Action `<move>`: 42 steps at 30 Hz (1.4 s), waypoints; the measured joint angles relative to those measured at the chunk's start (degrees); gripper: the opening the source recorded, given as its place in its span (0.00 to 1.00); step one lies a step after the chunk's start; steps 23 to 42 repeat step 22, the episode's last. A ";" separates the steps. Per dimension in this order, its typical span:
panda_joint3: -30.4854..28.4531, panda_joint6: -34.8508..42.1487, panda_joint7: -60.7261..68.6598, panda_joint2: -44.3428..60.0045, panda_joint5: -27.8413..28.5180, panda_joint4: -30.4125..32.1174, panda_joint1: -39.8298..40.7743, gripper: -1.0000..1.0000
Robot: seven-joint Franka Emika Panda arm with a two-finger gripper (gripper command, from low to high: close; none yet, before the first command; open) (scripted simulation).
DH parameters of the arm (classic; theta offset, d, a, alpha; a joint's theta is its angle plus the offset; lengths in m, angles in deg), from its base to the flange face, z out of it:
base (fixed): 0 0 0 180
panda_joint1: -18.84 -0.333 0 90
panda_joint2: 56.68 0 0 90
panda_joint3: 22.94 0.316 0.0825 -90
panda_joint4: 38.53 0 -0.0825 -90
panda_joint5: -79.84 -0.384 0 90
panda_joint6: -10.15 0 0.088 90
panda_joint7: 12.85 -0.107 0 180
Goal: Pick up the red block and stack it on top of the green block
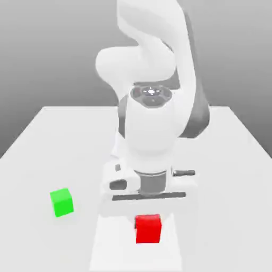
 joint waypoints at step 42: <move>-9.14 -11.29 -20.76 -2.70 -3.22 14.04 20.74 1.00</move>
